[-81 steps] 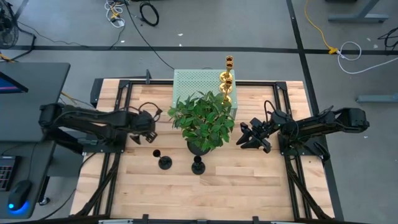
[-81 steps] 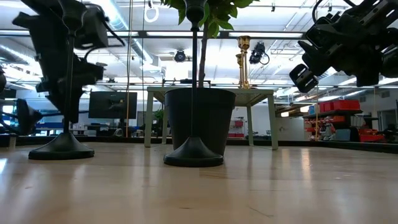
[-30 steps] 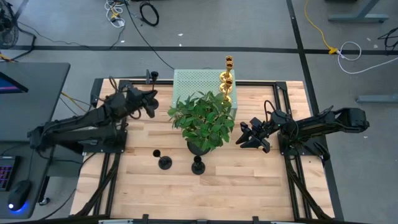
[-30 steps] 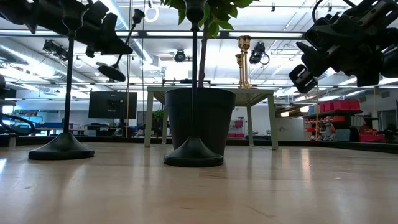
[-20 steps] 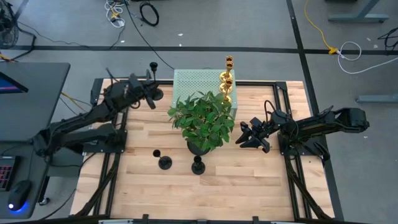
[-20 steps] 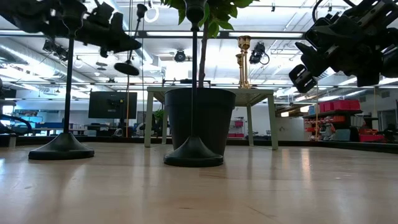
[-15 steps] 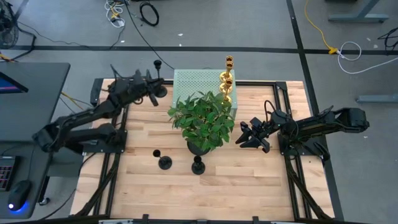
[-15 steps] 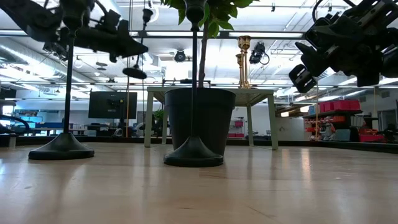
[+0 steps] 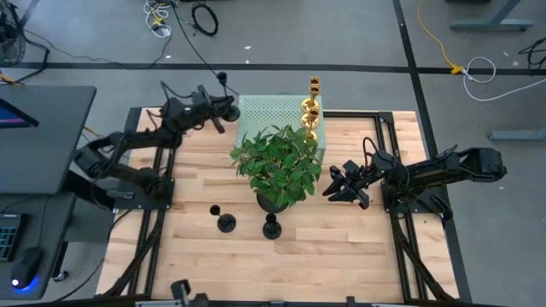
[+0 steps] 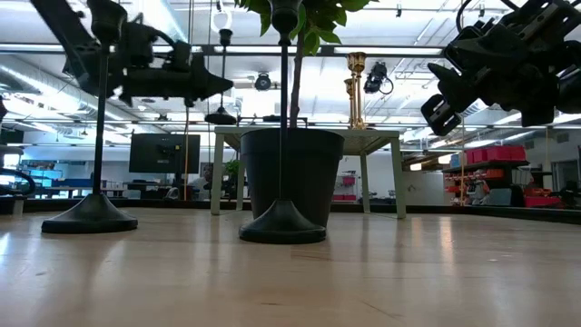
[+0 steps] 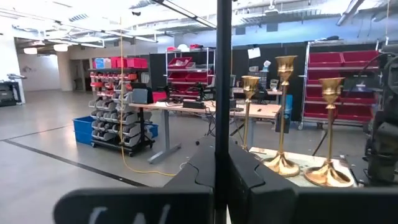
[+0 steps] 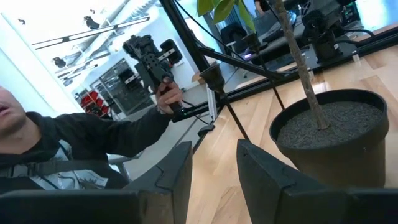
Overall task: Pick & Place candle stick holders
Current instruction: Put the top left black candle holder on the shelf
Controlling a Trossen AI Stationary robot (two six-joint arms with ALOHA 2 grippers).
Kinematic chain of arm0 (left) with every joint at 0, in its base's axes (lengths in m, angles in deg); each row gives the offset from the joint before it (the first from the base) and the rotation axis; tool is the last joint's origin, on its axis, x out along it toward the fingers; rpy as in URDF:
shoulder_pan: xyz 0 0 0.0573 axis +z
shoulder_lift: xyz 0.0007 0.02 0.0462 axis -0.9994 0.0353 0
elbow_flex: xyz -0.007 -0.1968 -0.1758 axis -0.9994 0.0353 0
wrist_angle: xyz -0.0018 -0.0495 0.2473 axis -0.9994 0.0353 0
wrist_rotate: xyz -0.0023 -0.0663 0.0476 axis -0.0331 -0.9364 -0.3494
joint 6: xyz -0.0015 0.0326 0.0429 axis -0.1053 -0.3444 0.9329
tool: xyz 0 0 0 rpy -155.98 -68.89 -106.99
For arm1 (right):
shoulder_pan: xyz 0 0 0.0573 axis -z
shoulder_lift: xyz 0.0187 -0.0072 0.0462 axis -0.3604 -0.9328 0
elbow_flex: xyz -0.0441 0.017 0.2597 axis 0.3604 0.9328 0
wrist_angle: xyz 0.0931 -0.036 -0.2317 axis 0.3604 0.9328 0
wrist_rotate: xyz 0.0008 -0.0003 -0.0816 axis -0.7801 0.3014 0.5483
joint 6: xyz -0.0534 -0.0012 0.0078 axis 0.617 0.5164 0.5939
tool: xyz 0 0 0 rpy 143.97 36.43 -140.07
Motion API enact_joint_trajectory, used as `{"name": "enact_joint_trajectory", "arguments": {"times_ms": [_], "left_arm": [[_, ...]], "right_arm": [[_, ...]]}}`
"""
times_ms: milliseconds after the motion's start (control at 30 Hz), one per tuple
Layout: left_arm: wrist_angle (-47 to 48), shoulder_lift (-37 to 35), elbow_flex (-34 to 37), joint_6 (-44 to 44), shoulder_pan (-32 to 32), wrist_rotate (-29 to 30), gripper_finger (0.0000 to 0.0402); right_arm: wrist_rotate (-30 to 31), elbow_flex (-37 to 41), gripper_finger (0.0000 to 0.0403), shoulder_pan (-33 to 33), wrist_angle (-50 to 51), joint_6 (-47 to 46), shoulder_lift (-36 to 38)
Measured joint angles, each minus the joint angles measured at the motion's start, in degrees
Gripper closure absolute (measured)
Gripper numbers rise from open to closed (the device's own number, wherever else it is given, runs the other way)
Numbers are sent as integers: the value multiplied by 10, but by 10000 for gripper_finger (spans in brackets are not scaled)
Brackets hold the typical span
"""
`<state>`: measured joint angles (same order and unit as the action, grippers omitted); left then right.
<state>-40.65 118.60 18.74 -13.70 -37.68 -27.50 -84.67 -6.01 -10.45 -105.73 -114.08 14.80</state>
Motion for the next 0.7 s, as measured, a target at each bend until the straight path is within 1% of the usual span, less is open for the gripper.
{"name": "enact_joint_trajectory", "arguments": {"times_ms": [167,333,567,700], "left_arm": [[0,75,-61,3,1,-37,392],[1,136,-112,13,1,-52,392],[3,193,-159,26,6,-66,392],[0,217,-178,21,13,-71,392]], "right_arm": [[0,0,278,0,-1,0,0],[0,0,278,4,-7,1,0],[20,0,278,16,-9,5,0],[20,0,278,20,-9,5,0]]}}
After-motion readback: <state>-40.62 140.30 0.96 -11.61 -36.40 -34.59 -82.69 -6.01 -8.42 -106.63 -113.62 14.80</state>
